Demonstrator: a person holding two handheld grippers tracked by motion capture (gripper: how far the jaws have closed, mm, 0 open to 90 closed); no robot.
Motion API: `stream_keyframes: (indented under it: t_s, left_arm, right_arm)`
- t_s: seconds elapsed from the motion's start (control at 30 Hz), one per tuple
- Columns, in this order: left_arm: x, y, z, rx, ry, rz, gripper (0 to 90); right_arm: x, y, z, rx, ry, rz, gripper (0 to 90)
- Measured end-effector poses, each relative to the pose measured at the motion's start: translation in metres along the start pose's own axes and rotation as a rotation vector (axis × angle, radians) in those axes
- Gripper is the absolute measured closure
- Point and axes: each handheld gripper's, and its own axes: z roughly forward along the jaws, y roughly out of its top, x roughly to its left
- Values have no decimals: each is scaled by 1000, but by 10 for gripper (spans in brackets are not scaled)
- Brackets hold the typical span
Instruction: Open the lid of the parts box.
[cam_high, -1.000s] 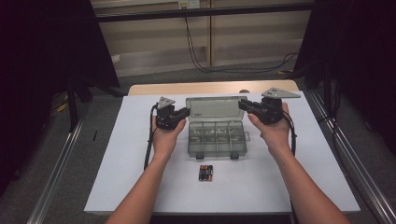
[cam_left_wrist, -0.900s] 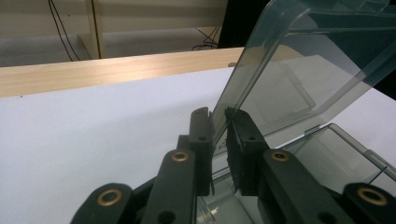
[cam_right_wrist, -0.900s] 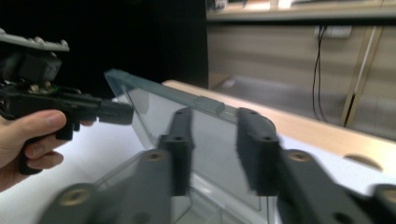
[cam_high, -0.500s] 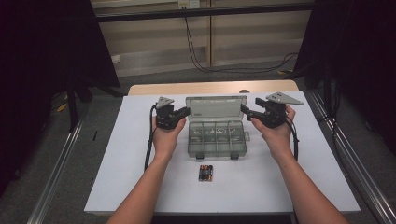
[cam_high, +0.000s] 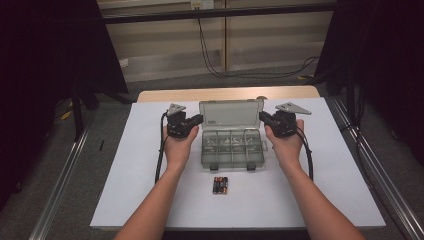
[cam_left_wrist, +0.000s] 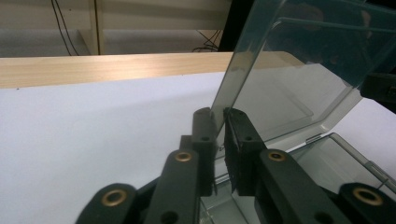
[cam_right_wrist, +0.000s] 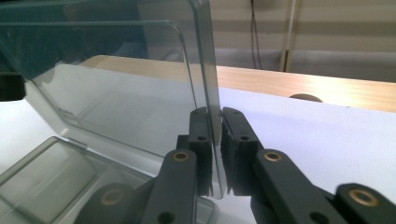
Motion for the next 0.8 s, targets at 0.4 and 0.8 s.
stream_keyframes:
  t_s: [0.4, 0.8]
  left_arm:
    - [2, -3, 15, 17, 47, 3, 809]
    - [5, 2, 23, 55, 75, -44, 855]
  right_arm:
    - [-1, 5, 7, 30, -17, 0, 866]
    - [-5, 16, 19, 103, -30, 67, 869]
